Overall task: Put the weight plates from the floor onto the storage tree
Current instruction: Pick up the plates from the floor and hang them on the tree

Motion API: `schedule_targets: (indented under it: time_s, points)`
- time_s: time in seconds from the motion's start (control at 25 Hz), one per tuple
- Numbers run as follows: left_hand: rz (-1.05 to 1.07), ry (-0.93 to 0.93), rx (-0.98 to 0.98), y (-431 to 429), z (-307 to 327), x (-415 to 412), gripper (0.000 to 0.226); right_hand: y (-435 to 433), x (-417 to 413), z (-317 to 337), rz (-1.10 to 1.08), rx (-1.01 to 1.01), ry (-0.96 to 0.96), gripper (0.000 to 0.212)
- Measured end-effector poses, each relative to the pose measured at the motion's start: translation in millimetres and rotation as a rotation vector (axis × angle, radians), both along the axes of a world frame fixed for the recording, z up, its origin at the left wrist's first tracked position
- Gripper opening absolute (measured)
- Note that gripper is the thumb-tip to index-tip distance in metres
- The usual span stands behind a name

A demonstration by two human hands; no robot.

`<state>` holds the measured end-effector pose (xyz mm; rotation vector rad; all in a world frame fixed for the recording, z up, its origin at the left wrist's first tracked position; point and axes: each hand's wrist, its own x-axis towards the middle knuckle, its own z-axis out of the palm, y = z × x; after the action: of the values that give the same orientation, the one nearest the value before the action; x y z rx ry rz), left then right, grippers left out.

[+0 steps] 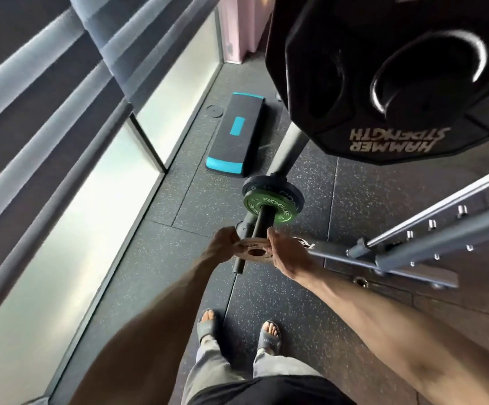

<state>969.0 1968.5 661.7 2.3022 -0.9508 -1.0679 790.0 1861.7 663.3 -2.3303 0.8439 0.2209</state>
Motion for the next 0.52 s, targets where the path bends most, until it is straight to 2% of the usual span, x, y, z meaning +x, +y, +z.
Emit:
schedule_targets:
  time_s: [0.08, 0.12, 0.16, 0.2, 0.28, 0.32, 0.4, 0.52]
  points:
    - [-0.046, -0.022, -0.027, -7, 2, 8, 0.034, 2, 2, -12, -0.059, -0.067, -0.074, 0.06]
    - [-0.076, -0.048, -0.053, -13, 3, 10, 0.03, 3, 7, -6, -0.094, -0.066, -0.049, 0.053]
    - [-0.105, -0.088, -0.1, -18, 7, 11, 0.024, 5, 11, -2, -0.116, -0.123, 0.017, 0.035]
    - [-0.113, -0.12, -0.145, -23, 9, 11, 0.021, 5, 13, 3, -0.165, -0.218, 0.059, 0.026]
    - [-0.061, -0.134, -0.193, -35, 13, 11, 0.026, 2, 24, 14, -0.336, -0.292, -0.003, 0.029]
    - [-0.005, -0.118, -0.159, -40, 14, 14, 0.035, 2, 29, 16, -0.441, -0.298, -0.035, 0.033]
    - [0.087, -0.007, 0.01, -49, -1, 21, 0.053, 3, 37, 12, -0.715, -0.144, -0.019, 0.052]
    - [0.167, 0.367, 0.131, -55, -23, 17, 0.055, 16, 44, -2, -0.973, 0.259, -0.117, 0.059]
